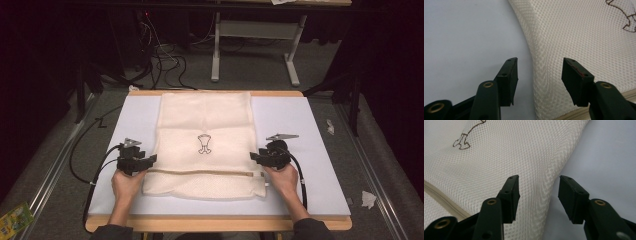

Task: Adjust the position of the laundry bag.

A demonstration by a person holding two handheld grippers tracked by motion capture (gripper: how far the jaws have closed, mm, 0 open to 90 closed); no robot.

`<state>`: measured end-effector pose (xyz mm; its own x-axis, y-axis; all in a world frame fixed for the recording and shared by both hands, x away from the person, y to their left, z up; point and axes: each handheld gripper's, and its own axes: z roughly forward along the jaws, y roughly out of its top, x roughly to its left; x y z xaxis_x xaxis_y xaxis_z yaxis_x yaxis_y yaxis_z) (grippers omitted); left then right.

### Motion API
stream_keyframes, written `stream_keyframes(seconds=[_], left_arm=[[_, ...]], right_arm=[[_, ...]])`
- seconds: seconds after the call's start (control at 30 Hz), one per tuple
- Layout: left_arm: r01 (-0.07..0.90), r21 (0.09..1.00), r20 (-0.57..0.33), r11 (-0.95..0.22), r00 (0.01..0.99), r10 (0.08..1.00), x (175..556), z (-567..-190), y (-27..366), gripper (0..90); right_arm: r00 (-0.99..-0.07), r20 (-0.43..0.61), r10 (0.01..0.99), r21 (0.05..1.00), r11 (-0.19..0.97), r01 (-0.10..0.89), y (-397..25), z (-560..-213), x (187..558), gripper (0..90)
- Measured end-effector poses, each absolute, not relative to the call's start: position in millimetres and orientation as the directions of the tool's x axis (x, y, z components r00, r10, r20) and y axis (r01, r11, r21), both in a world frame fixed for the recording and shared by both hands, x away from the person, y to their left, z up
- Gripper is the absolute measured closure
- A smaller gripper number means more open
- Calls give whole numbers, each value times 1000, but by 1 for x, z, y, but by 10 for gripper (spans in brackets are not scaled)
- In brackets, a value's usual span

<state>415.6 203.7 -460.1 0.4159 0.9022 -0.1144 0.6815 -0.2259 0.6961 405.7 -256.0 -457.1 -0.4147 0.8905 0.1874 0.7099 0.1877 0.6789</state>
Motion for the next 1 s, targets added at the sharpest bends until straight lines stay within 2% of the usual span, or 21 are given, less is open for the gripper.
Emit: stream_keyframes(seconds=[0.17, 0.27, 0.3, 0.37, 0.63, 0.8, 1.0], left_arm=[[687, 690, -113, -226, 411, 905, 424, -459, 198, 529], [694, 687, -132, -218, 414, 901, 426, -460, 197, 607], [697, 684, -134, -216, 411, 902, 428, -461, 198, 634], [703, 678, -138, -216, 410, 902, 430, -463, 198, 665], [733, 641, -157, -228, 416, 896, 435, -469, 197, 786], [757, 622, -200, -200, 401, 894, 440, -467, 199, 851], [731, 660, -212, -172, 402, 891, 440, -461, 200, 864]], right_arm=[[-397, 195, 897, 659, 179, 730, -252, -458, 413, 489], [-394, 202, 896, 644, 182, 743, -252, -459, 415, 540], [-392, 169, 904, 639, 202, 742, -251, -460, 416, 628], [-388, 155, 908, 637, 209, 742, -250, -460, 417, 695], [-411, 169, 896, 624, 226, 748, -251, -462, 420, 832], [-425, 174, 888, 621, 236, 747, -251, -460, 422, 859], [-440, 170, 882, 634, 244, 734, -255, -453, 424, 869]])
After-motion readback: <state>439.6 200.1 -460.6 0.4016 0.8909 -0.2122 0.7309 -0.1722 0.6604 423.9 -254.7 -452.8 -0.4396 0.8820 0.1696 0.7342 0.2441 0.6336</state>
